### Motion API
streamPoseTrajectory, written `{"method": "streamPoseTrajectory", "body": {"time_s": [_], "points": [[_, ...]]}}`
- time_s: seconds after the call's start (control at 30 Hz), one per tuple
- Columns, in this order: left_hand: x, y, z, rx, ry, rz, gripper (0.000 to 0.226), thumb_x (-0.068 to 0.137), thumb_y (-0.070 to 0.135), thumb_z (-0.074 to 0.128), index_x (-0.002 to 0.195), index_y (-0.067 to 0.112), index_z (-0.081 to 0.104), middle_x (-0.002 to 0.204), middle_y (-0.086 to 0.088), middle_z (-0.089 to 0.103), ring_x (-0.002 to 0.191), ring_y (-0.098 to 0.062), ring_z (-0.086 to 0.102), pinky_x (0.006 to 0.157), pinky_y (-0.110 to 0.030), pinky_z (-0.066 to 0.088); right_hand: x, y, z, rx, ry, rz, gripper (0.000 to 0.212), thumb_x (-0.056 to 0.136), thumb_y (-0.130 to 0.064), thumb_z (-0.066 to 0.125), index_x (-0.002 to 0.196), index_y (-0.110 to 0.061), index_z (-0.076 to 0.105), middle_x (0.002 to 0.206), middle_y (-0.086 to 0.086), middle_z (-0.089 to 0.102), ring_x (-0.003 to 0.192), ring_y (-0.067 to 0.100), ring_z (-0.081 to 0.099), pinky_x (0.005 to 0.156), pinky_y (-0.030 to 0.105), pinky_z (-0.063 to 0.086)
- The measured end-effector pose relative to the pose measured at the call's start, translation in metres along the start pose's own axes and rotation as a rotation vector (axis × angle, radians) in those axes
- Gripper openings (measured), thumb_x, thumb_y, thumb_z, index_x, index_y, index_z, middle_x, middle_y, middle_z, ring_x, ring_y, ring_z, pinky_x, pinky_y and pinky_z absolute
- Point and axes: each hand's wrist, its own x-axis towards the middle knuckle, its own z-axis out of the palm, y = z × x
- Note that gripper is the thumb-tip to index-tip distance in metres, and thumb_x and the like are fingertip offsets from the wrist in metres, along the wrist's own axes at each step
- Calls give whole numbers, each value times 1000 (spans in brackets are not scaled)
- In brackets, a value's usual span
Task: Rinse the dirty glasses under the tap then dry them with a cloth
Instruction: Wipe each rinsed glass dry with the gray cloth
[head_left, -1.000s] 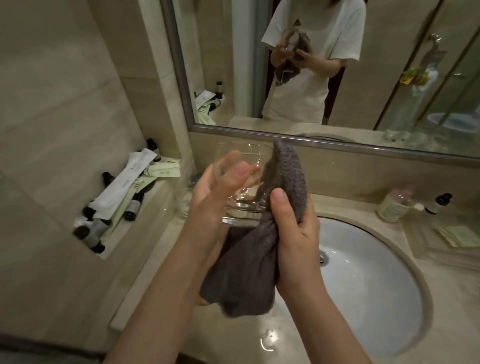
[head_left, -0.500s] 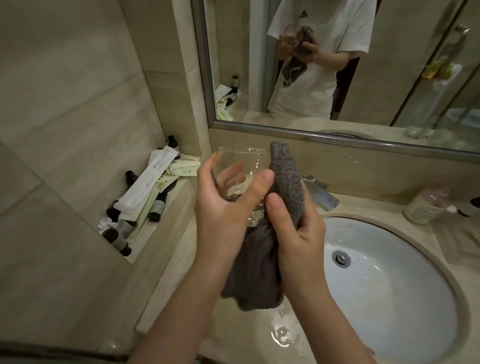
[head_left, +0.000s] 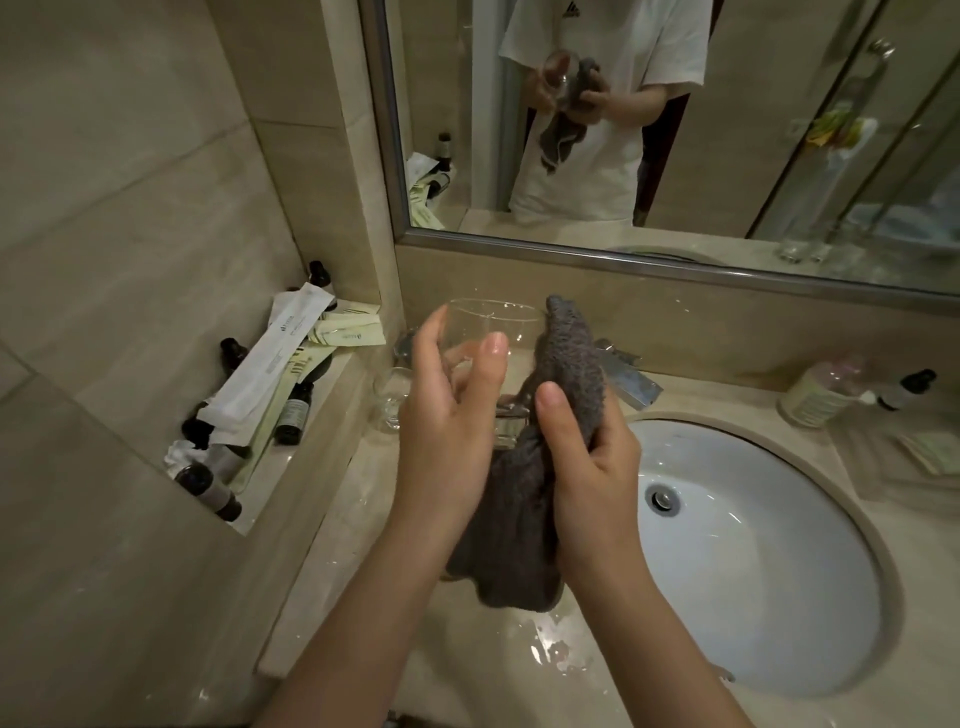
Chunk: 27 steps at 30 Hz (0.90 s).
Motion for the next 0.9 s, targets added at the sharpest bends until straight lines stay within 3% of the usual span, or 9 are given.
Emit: {"method": "streamPoseTrajectory", "body": {"time_s": [0.07, 0.27, 0.33, 0.4, 0.53, 0.63, 0.73, 0.8, 0.9], "points": [[-1, 1, 3, -13, 9, 3, 85, 69, 65, 68, 141, 31, 38, 117, 13, 62, 104, 10, 61, 86, -13, 47, 0, 0, 0, -5, 12, -19, 19, 81, -47, 62, 94, -34, 68, 95, 3, 68, 94, 21, 66, 84, 43, 54], [3, 5, 6, -317, -192, -172, 80, 68, 59, 70, 134, 18, 51, 119, -4, 70, 108, -15, 68, 104, -43, 47, 4, 0, -13, 259, 65, 148, 16, 81, -32, 63, 92, -26, 73, 96, 4, 74, 96, 24, 70, 82, 37, 56], [4, 3, 7, -347, -233, -207, 73, 67, 58, 67, 128, 21, 54, 118, -5, 70, 105, -16, 69, 105, -46, 46, 5, 1, -18, 279, 80, 172, 20, 80, -31, 63, 95, -22, 71, 96, 5, 75, 95, 24, 71, 81, 36, 56], [4, 1, 8, -304, -302, -212, 76, 64, 56, 73, 131, 26, 51, 119, 0, 70, 107, -11, 68, 104, -42, 47, 6, 2, -22, 271, 93, 176, 21, 80, -31, 64, 97, -22, 71, 99, 7, 74, 97, 26, 71, 84, 39, 55], [4, -6, 7, -216, -369, -152, 84, 60, 21, 90, 130, 34, 46, 116, 10, 65, 100, -7, 69, 74, -20, 57, 7, 2, -36, 144, 64, 78, 38, 78, -34, 70, 116, -28, 64, 114, 4, 70, 107, 24, 66, 92, 42, 53], [5, -6, 2, -132, -366, -90, 92, 52, 28, 94, 130, 42, 49, 123, 11, 56, 95, -9, 70, 70, -23, 57, 7, -3, -52, 59, 62, -25, 36, 80, -26, 68, 114, -34, 58, 104, -9, 68, 92, 13, 68, 78, 30, 55], [4, -5, -1, -100, -442, -49, 104, 48, 23, 94, 139, 38, 44, 123, 7, 55, 86, -7, 71, 63, -18, 54, 11, -17, -70, -5, 29, -95, 32, 79, -26, 70, 109, -27, 59, 88, -12, 69, 77, 10, 68, 70, 27, 56], [1, -6, 0, -110, -494, -30, 93, 50, 19, 92, 130, 38, 48, 120, 6, 61, 86, -15, 73, 62, -21, 55, 15, -29, -83, -130, -51, -139, 34, 75, -35, 75, 106, -28, 64, 87, -14, 70, 79, 7, 67, 73, 26, 55], [0, -5, -1, -127, -553, 16, 74, 50, 31, 85, 117, 34, 53, 117, 6, 66, 84, -21, 73, 60, -23, 55, 19, -44, -106, -298, -212, -111, 50, 64, -63, 77, 107, -39, 70, 98, -11, 71, 93, 16, 69, 86, 42, 55]]}}
